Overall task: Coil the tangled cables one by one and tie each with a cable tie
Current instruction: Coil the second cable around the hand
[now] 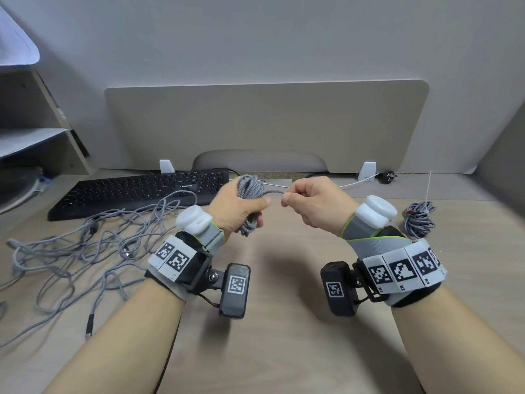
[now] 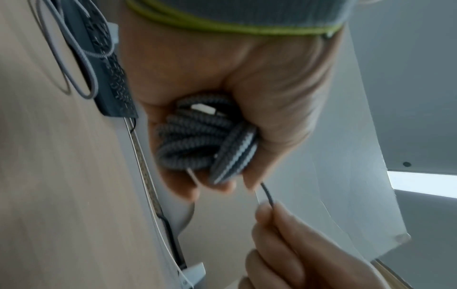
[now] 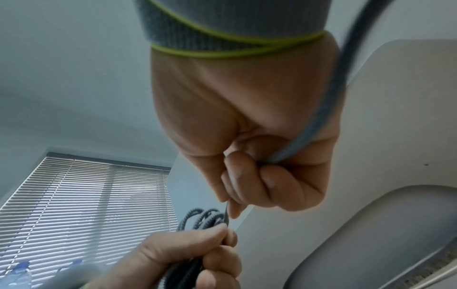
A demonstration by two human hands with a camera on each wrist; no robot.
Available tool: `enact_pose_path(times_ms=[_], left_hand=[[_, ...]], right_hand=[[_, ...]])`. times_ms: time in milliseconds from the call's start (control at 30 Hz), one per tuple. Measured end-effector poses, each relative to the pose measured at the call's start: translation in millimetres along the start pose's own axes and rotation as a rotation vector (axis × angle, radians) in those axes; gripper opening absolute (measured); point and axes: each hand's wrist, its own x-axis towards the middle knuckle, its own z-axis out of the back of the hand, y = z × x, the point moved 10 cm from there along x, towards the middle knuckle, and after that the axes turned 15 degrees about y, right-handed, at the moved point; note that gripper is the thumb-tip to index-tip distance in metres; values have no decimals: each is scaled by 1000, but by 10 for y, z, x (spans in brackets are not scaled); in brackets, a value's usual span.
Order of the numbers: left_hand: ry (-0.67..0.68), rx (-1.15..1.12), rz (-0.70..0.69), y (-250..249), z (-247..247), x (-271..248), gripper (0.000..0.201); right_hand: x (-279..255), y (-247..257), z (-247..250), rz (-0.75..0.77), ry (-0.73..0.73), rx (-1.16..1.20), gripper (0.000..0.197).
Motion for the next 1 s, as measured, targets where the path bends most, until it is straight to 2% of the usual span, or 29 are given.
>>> enact_pose_path(times_ms=[100, 167, 300, 400, 500, 567, 633, 733, 800, 933, 1000], left_hand=[[-183, -39, -49, 1, 336, 5, 31], [-226, -49, -73, 3, 404, -1, 33], [-79, -55, -53, 40, 104, 21, 35], [45, -113, -34, 94, -183, 30, 51], [65, -191, -33, 95, -294, 13, 55], [23, -246, -15, 125, -277, 10, 60], [-21, -254, -28, 125, -256, -1, 56], [-90, -265, -62, 102, -225, -28, 29], [-153, -265, -85, 73, -138, -31, 22], [-314, -280, -114, 2, 212, -69, 30], [-361, -292, -133, -38, 407, -90, 25]], right_hand=[[6, -16, 16, -1, 21, 34, 24], [-1, -12, 47, 4, 10, 29, 24], [-16, 52, 122, 67, -67, 16, 22], [-15, 113, 97, 107, -66, 12, 24], [-4, 139, 18, 114, -28, 16, 23], [-17, 175, -49, 118, 2, -21, 22], [-32, 231, -138, 133, 39, -72, 23], [-30, 266, -232, 130, 48, -120, 26], [-14, 249, -281, 110, 54, -128, 29], [-3, 147, -366, 31, 136, -8, 26], [-12, 103, -363, -2, 165, 4, 23]])
